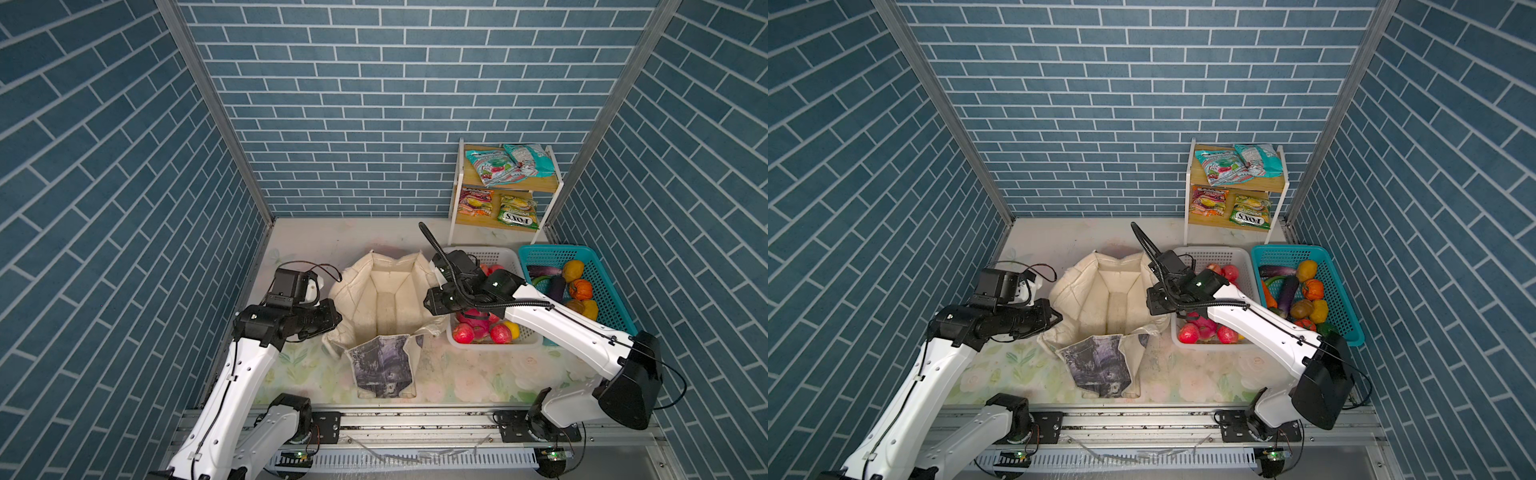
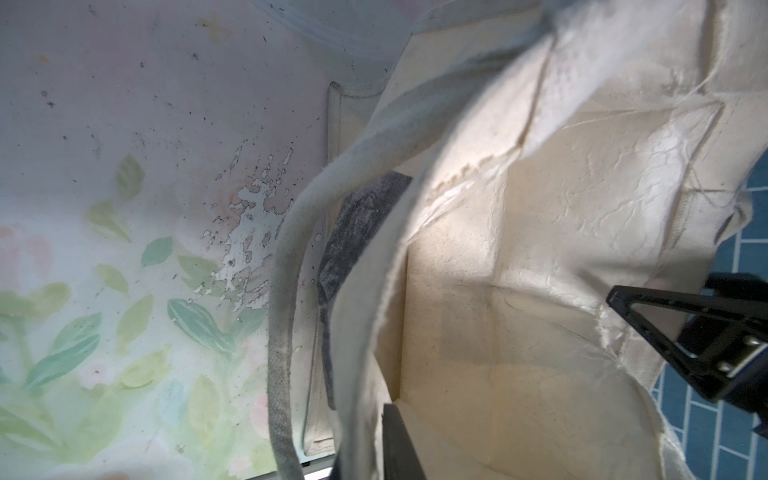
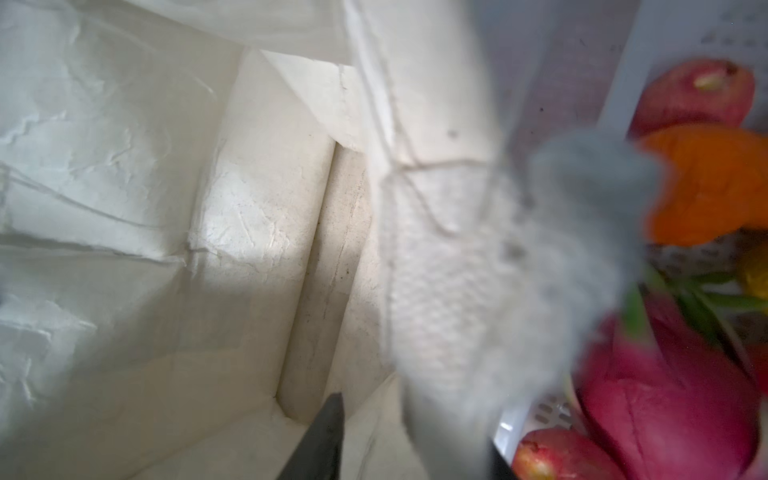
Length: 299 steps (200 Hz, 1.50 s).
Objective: Place the food into the grocery bag and tie it
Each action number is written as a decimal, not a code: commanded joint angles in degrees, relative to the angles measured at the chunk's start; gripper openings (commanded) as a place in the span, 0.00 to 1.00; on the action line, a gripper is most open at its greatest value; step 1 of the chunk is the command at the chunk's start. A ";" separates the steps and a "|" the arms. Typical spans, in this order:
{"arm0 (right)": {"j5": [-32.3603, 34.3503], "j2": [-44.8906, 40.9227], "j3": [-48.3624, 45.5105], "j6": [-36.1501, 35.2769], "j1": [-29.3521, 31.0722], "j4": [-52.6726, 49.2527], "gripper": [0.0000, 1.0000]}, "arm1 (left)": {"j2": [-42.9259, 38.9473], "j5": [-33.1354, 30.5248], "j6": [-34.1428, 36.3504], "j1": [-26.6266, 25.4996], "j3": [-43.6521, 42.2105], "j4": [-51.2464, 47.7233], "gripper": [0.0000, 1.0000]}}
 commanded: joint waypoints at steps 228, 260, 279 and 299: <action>12.18 -3.00 15.13 -5.25 -1.04 -12.70 0.58 | 10.32 -4.48 18.40 5.03 7.19 0.22 0.00; 19.17 -11.12 12.98 -2.38 -2.55 -15.00 0.62 | 8.85 -6.09 18.60 5.03 5.27 1.55 0.00; 19.81 -14.78 9.64 -0.06 -6.20 -17.21 0.63 | 7.56 -6.56 18.51 5.03 4.39 2.25 0.00; 18.75 -17.62 4.54 2.17 -10.47 -18.38 0.62 | 6.26 -6.46 18.27 5.03 3.75 2.76 0.00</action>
